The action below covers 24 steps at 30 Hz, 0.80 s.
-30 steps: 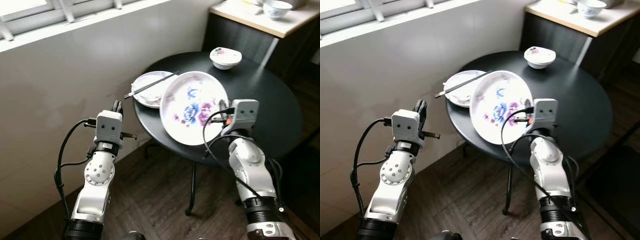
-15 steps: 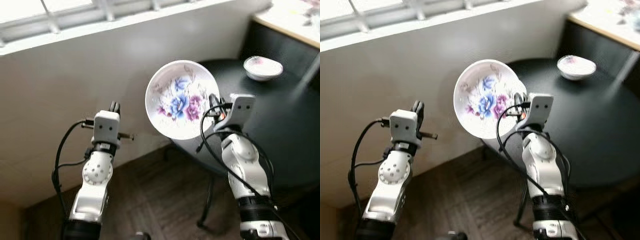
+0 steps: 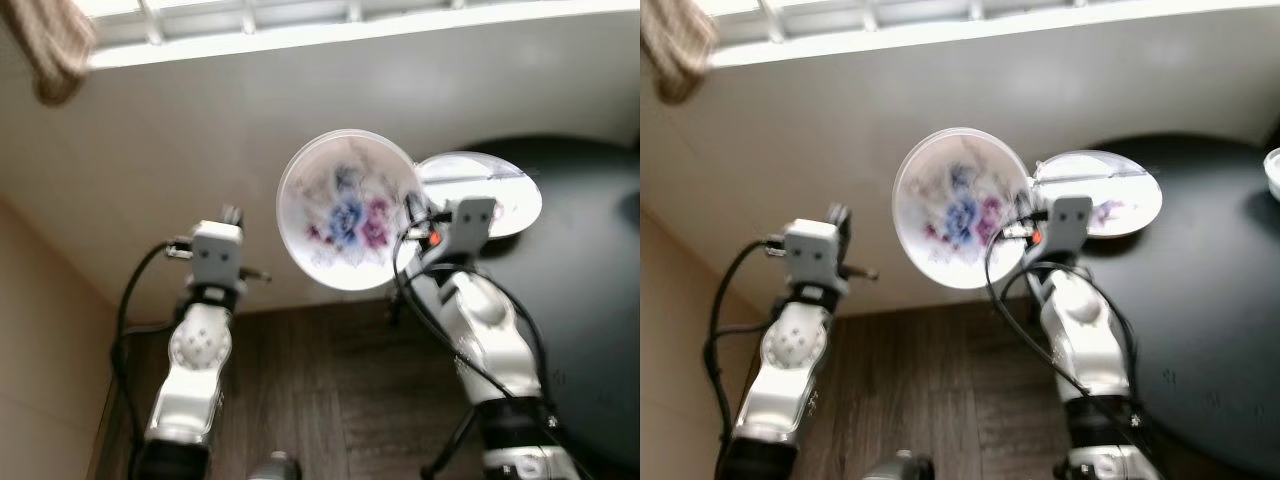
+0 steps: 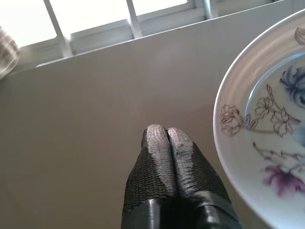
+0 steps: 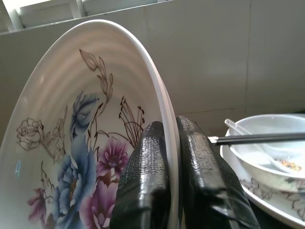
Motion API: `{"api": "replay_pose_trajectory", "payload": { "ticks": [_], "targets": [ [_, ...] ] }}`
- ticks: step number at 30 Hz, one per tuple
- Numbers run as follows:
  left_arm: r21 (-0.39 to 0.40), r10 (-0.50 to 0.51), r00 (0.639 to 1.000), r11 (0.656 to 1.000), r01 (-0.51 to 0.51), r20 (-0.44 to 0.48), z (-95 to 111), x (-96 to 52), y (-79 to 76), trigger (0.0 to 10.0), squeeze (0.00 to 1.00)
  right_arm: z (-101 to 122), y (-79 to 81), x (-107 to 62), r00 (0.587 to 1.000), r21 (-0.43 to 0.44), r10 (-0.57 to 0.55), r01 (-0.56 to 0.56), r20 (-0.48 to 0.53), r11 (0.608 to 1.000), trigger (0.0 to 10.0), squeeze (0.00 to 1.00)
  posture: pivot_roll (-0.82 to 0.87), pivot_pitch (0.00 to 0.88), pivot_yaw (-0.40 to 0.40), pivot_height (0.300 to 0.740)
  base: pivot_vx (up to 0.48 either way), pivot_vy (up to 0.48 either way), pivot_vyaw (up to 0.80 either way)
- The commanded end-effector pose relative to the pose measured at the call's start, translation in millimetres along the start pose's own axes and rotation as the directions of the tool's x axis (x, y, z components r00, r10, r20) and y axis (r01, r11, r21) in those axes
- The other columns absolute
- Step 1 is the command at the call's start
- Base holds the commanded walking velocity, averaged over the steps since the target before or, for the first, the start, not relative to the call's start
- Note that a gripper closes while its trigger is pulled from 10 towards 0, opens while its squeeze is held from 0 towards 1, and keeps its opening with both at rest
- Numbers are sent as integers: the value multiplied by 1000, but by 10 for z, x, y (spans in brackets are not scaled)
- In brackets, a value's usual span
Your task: Kitchen organization
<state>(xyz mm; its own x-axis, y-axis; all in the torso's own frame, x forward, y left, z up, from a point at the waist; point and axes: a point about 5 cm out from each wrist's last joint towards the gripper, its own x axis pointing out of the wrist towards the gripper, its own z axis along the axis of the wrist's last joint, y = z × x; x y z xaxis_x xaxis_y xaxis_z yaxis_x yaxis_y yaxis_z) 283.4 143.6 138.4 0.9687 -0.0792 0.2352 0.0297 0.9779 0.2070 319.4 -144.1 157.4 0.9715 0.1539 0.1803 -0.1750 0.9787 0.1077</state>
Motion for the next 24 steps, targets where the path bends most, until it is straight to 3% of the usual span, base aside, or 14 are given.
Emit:
{"api": "replay_pose_trajectory", "payload": {
  "ticks": [1,8,16,24],
  "targets": [
    [21,26,1000,999,-26,-5,-4,0,90,10000,0,66,92,16,999,13,28,-29,32,1000,10000,0,11,31,9,740,0,0,800],
    [20,22,1000,1000,-22,-5,-7,-2,84,10000,0,51,95,12,999,-6,32,-32,27,999,10000,0,11,25,10,740,0,0,800],
    [72,-18,997,997,23,-70,-119,-49,45,10000,0,14,172,-9,996,-125,83,-79,24,989,10000,0,13,20,5,740,0,0,800],
    [71,-32,997,997,37,-76,-128,-66,20,10000,0,-33,207,-24,995,-154,100,-97,10,983,10000,0,19,15,2,740,0,0,800]
  ]
}}
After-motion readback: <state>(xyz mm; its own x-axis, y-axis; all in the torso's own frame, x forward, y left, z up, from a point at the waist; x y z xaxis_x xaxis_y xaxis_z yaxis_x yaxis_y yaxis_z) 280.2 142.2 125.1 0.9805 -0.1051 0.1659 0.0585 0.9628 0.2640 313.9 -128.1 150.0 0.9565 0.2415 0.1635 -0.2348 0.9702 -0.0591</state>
